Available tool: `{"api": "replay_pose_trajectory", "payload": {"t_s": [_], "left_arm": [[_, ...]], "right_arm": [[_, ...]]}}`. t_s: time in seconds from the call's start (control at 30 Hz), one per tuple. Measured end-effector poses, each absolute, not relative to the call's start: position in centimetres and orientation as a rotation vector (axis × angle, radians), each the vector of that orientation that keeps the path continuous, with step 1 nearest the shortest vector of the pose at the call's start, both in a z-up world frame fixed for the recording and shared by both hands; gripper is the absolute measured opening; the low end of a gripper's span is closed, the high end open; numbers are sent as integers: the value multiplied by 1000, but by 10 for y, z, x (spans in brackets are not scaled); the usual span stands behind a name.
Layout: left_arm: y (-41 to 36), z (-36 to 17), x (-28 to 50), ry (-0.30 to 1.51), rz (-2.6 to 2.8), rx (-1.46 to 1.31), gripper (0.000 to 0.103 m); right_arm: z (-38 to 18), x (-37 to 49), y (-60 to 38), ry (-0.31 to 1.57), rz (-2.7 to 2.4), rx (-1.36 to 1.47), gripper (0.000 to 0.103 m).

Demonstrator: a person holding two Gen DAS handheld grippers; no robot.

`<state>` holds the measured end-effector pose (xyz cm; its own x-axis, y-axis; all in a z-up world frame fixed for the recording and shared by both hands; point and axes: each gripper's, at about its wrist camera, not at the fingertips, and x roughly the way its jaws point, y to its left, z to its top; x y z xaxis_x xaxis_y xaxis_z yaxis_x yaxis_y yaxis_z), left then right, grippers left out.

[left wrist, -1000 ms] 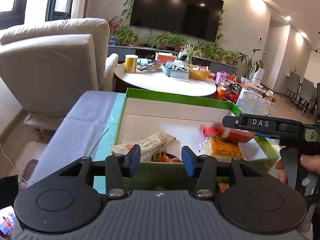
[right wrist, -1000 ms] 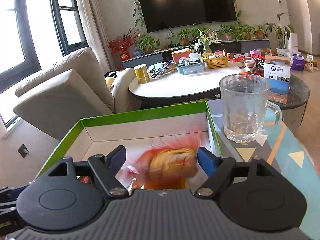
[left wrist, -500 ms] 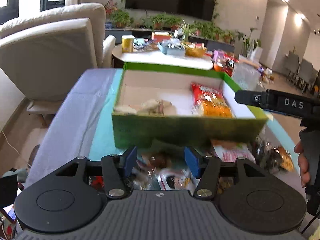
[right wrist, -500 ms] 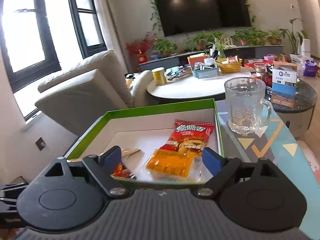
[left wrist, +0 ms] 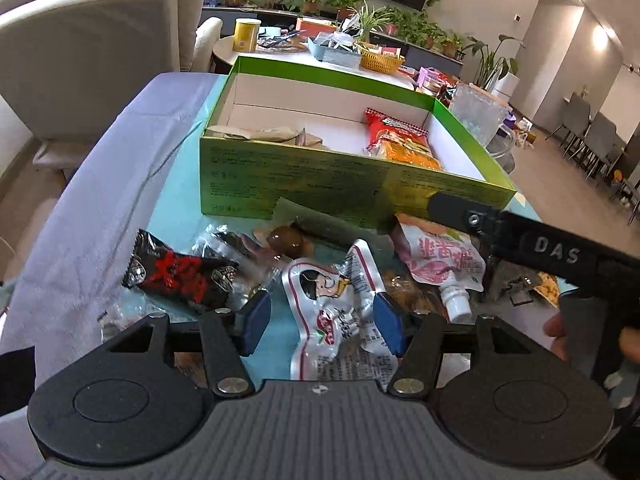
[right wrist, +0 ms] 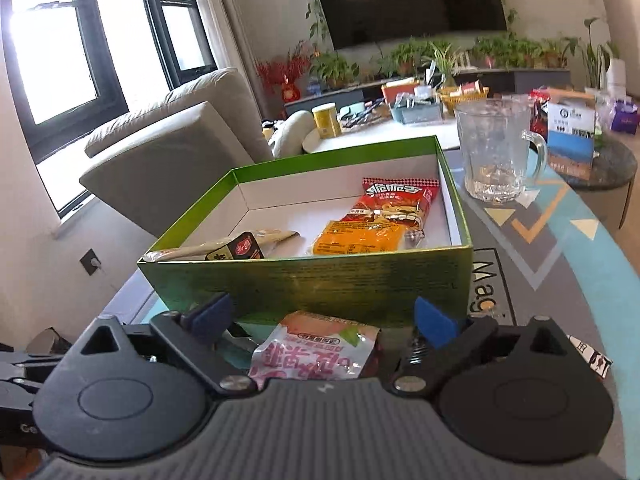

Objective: Organize snacks
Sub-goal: 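Grasp the pink pouch with white cap with the right gripper while the left grasps a white printed packet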

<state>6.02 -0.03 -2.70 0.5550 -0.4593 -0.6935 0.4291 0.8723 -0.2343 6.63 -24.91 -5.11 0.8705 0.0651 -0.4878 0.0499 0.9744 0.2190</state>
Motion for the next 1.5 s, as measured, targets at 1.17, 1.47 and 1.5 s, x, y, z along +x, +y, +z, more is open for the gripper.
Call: {"api": "replay_pose_trajectory", "payload": {"t_s": [1.17, 1.47, 1.5], "left_arm": [[-6, -23, 44, 759, -603, -21, 36], [2, -10, 39, 707, -596, -32, 36], [4, -8, 38, 700, -594, -32, 36]], "right_arm": [[-71, 79, -232, 689, 12, 249, 65], [-64, 69, -239, 682, 19, 280, 65], [-63, 68, -240, 679, 19, 284, 65]]}}
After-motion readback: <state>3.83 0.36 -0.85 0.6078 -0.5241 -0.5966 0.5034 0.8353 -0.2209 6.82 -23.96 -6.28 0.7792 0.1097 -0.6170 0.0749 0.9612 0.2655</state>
